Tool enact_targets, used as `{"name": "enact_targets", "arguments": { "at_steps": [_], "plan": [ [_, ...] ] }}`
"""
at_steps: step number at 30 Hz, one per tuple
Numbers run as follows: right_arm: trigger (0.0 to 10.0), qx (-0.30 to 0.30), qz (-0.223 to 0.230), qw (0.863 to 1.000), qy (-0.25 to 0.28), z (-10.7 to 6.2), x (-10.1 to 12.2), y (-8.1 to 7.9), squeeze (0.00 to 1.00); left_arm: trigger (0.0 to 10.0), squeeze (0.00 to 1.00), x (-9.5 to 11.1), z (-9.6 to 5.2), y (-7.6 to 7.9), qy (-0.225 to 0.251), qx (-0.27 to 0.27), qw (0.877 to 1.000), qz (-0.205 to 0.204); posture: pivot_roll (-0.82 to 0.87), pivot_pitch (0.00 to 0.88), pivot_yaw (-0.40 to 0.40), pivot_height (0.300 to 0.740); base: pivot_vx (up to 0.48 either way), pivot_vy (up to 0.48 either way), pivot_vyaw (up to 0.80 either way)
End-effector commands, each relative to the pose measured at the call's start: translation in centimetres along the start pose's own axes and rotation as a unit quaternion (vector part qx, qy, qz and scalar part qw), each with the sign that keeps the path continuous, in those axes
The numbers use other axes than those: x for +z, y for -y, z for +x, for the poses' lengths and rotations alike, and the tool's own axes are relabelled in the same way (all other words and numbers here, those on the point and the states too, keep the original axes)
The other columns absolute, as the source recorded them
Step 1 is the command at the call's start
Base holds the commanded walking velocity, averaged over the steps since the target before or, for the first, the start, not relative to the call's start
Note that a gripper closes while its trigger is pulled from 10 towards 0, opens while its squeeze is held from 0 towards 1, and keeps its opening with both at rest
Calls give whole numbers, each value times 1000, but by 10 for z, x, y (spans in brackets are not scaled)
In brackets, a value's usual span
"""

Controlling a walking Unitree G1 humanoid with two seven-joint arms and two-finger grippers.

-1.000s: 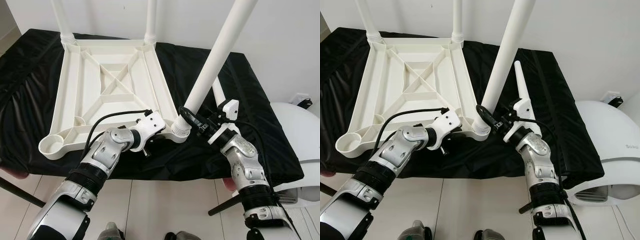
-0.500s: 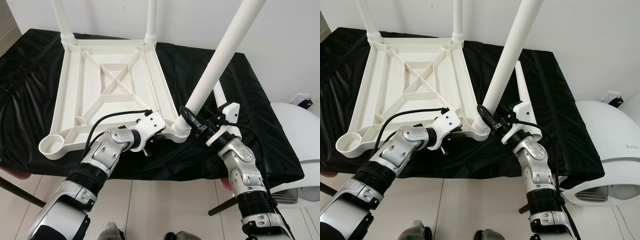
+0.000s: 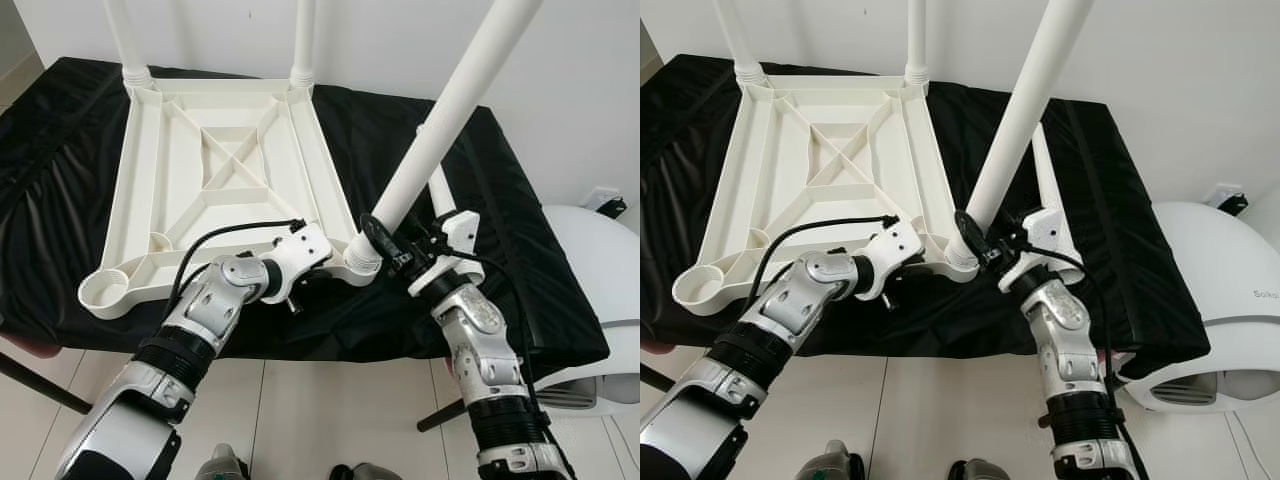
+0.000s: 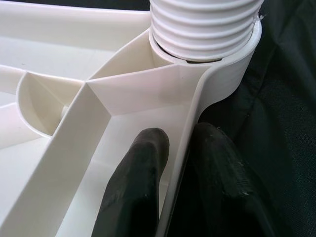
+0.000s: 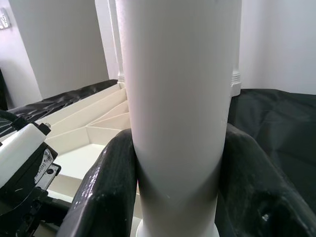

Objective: Building children table

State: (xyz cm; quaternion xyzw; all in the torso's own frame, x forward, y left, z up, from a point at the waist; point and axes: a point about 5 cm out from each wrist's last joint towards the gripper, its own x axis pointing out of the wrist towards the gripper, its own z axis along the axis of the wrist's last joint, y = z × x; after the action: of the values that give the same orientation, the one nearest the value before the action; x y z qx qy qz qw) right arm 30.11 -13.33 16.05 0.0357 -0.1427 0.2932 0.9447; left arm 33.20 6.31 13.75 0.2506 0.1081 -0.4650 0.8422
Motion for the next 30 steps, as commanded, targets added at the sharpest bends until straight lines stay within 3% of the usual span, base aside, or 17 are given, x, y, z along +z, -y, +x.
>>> {"name": "enact_targets", "arguments": {
  "at_steps": [1, 30],
  "plan": [
    [10000, 19, 15, 999, -39, -2, -15, -10, 0, 10000, 0, 19, 1, -2, 33, 8, 999, 18, 25, 50, -68, 740, 0, 0, 0],
    [10000, -27, 4, 999, -35, 1, -12, -16, 0, 10000, 0, 20, 1, -2, 35, 8, 999, 16, 25, 50, -66, 740, 0, 0, 0]
  ]
}}
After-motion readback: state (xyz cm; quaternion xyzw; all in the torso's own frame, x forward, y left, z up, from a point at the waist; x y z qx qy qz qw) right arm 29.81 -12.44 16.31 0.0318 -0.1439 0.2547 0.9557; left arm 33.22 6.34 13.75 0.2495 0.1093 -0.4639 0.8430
